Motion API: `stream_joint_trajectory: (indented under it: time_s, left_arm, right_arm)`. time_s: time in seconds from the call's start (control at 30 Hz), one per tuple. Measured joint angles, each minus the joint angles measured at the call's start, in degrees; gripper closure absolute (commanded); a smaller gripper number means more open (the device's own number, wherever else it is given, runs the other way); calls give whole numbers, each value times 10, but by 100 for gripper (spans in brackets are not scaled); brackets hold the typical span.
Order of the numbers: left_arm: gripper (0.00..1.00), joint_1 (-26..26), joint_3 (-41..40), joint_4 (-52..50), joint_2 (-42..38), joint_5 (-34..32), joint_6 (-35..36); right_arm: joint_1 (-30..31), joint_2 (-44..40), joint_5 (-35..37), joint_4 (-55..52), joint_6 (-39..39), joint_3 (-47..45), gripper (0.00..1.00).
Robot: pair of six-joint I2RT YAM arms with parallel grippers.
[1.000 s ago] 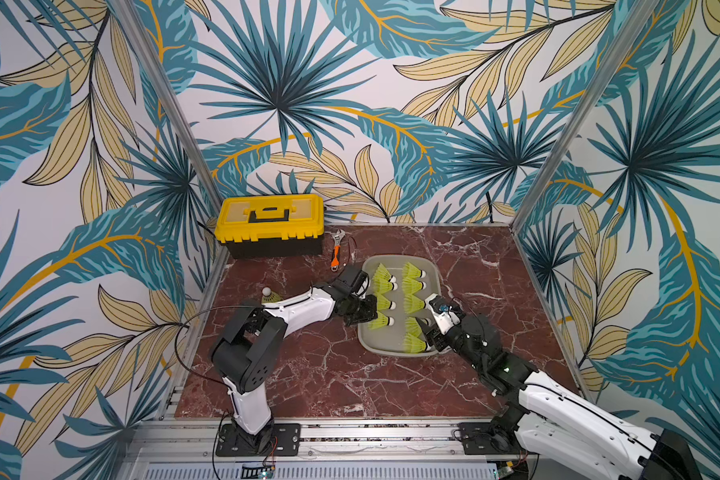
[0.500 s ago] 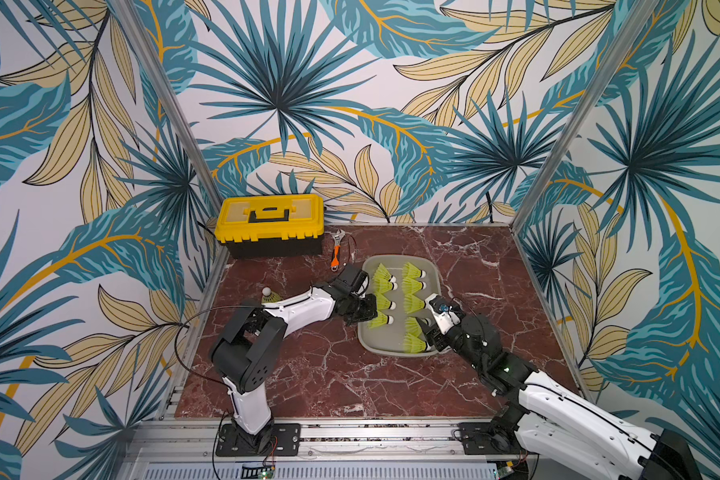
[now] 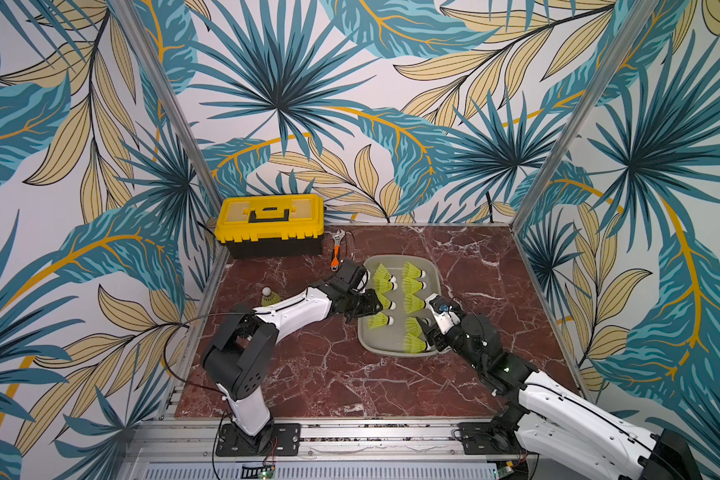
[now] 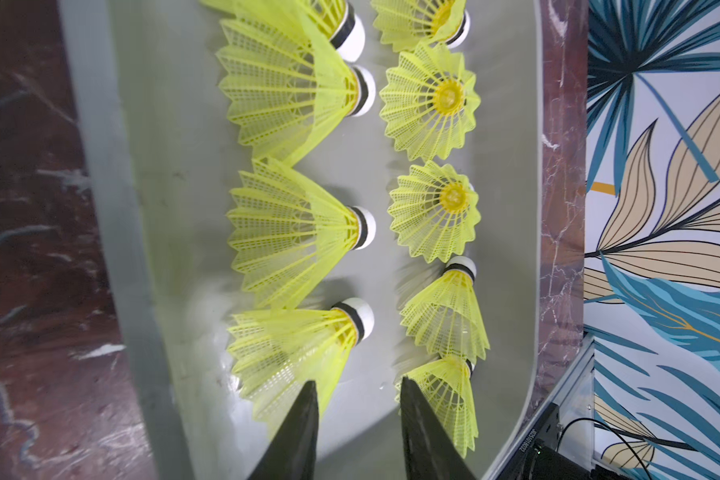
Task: Put the shuttlecocks into the storage box
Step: Place the shuttlecock in the storage box.
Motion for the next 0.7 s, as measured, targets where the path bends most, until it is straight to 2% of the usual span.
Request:
stream_joint_trajectory:
  time_s: [0.3, 0.5, 0.7]
  left_arm:
    - [64, 17, -5, -1, -48, -4, 3]
    - [59, 82, -37, -9, -127, -38, 19]
    - [44, 158, -74, -44, -208, -125, 36]
  right_arm:
    - [0, 0, 2, -5, 0, -1, 26]
    - [0, -2, 6, -8, 2, -2, 26]
    - [0, -5, 9, -9, 2, -2, 26]
